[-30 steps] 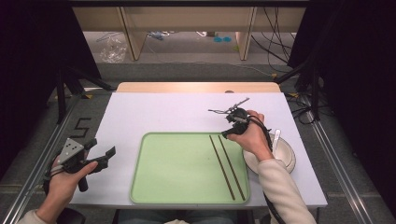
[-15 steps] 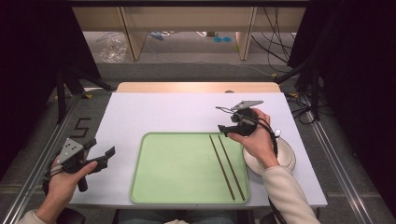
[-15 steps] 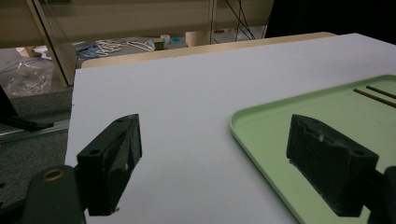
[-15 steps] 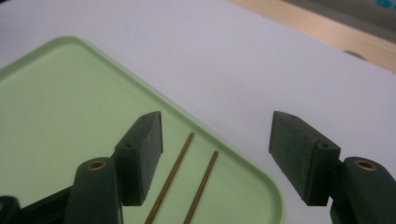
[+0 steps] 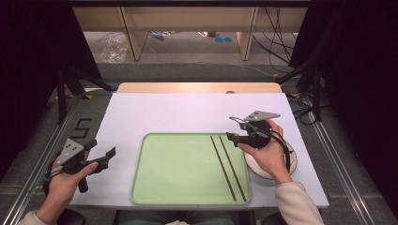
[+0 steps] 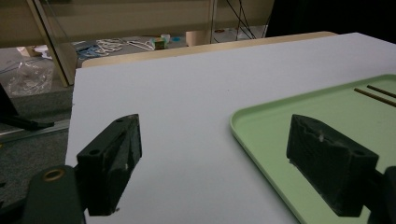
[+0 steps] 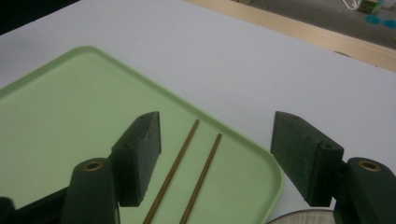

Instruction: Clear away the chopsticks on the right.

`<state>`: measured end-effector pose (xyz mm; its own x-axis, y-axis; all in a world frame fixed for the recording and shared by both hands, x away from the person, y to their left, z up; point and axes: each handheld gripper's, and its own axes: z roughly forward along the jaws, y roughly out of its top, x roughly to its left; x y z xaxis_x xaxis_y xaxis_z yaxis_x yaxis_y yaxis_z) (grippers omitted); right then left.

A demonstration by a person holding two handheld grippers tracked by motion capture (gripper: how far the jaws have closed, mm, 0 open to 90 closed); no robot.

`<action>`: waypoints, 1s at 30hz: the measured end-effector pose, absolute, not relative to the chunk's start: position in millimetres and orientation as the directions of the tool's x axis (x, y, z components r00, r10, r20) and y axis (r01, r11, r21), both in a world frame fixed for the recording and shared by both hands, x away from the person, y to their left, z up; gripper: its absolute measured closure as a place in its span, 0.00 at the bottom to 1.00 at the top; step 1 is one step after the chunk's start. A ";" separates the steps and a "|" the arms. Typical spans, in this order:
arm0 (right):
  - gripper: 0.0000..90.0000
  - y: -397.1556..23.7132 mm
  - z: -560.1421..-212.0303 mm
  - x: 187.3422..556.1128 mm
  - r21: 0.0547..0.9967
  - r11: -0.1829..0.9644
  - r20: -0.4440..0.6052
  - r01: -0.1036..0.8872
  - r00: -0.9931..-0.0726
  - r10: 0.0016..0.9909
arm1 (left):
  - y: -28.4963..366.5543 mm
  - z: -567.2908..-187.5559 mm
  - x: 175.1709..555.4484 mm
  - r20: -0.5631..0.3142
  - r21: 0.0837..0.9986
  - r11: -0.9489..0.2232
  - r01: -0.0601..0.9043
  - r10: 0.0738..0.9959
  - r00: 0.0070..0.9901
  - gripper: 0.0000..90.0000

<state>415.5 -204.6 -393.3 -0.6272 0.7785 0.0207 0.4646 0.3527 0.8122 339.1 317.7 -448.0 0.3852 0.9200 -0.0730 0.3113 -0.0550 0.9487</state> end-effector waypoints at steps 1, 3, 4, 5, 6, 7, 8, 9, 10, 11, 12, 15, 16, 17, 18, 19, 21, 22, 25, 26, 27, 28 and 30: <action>0.38 -205.8 -394.2 412.2 0.818 0.339 0.028 0.464 -0.621 0.783 | 317.7 -448.0 339.1 -0.073 0.949 -0.055 0.311 0.920 0.385 0.20; 0.38 -208.4 -396.0 407.6 0.821 0.338 0.026 0.461 -0.621 0.783 | 317.6 -448.0 339.2 -0.072 0.949 -0.057 0.311 0.920 0.386 0.20; 0.38 -208.4 -396.0 407.6 0.821 0.338 0.026 0.461 -0.621 0.783 | 317.6 -448.0 339.2 -0.072 0.949 -0.057 0.311 0.920 0.386 0.20; 0.38 -209.4 -396.6 404.8 0.821 0.332 0.030 0.464 -0.616 0.787 | 317.6 -448.0 339.1 -0.072 0.949 -0.056 0.311 0.920 0.386 0.20; 0.38 -211.7 -399.2 401.8 0.829 0.337 0.017 0.446 -0.623 0.782 | 317.6 -447.9 339.0 -0.072 0.949 -0.057 0.311 0.920 0.386 0.20; 0.38 -211.7 -399.2 401.8 0.829 0.337 0.017 0.446 -0.623 0.782 | 317.6 -447.9 339.1 -0.071 0.949 -0.057 0.311 0.920 0.386 0.20; 0.38 -212.7 -400.5 396.9 0.830 0.329 0.023 0.450 -0.617 0.787 | 317.7 -448.1 339.1 -0.071 0.949 -0.057 0.311 0.920 0.386 0.20; 0.38 -212.7 -400.5 396.9 0.830 0.329 0.023 0.450 -0.617 0.787 | 317.7 -448.1 339.1 -0.071 0.949 -0.057 0.311 0.920 0.386 0.20; 0.38 -213.9 -401.4 393.2 0.826 0.336 0.017 0.452 -0.616 0.787 | 317.8 -448.2 339.1 -0.071 0.948 -0.057 0.312 0.920 0.386 0.20; 0.38 -213.9 -401.4 393.2 0.826 0.336 0.017 0.452 -0.616 0.787 | 317.8 -448.2 339.1 -0.071 0.948 -0.057 0.312 0.920 0.386 0.20; 0.37 -215.2 -402.5 389.8 0.828 0.334 0.017 0.450 -0.616 0.787 | 317.8 -448.2 339.2 -0.072 0.948 -0.057 0.313 0.920 0.386 0.20; 0.37 -216.0 -403.4 386.9 0.830 0.328 0.021 0.451 -0.613 0.790 | 317.8 -448.1 339.2 -0.071 0.948 -0.057 0.312 0.919 0.387 0.20; 0.37 -217.2 -405.0 384.7 0.830 0.331 0.020 0.450 -0.616 0.787 | 317.8 -448.1 339.2 -0.071 0.948 -0.057 0.312 0.919 0.387 0.20; 0.37 -217.2 -405.0 384.7 0.830 0.331 0.020 0.450 -0.616 0.787 | 317.8 -448.1 339.2 -0.071 0.948 -0.059 0.312 0.919 0.387 0.20; 0.37 -217.6 -407.2 381.2 0.833 0.326 0.016 0.447 -0.609 0.793 | 317.8 -448.1 339.2 -0.071 0.949 -0.058 0.311 0.919 0.388 0.20; 0.37 -217.6 -407.2 381.2 0.833 0.326 0.016 0.447 -0.609 0.793 | 317.7 -448.1 339.2 -0.071 0.949 -0.058 0.311 0.919 0.387 0.20; 0.37 -218.0 -409.6 378.4 0.836 0.329 0.014 0.439 -0.616 0.788 | 317.6 -448.1 339.4 -0.071 0.949 -0.058 0.311 0.919 0.388 0.20; 0.37 -218.1 -409.8 375.9 0.835 0.325 0.019 0.445 -0.612 0.790 | 317.5 -448.2 339.5 -0.071 0.949 -0.058 0.311 0.919 0.389 0.20; 0.37 -218.1 -411.1 372.3 0.838 0.326 0.016 0.437 -0.618 0.786 | 317.2 -448.0 339.7 -0.070 0.949 -0.059 0.311 0.918 0.390 0.20; 0.37 -218.1 -411.3 371.3 0.839 0.325 0.020 0.436 -0.622 0.782 | 317.2 -448.0 339.8 -0.070 0.949 -0.059 0.311 0.918 0.390 0.20; 0.36 -217.3 -411.8 370.1 0.839 0.322 0.025 0.439 -0.623 0.782 | 317.9 -447.8 340.5 -0.059 0.949 -0.072 0.306 0.916 0.397 0.20; 0.36 -217.3 -411.8 370.1 0.839 0.322 0.025 0.439 -0.623 0.782 | 317.9 -447.8 340.5 -0.059 0.949 -0.072 0.306 0.916 0.397 0.20; 0.35 -216.0 -411.8 370.3 0.836 0.325 0.032 0.443 -0.629 0.777 | 317.6 -447.7 340.6 -0.059 0.949 -0.071 0.306 0.916 0.397 0.20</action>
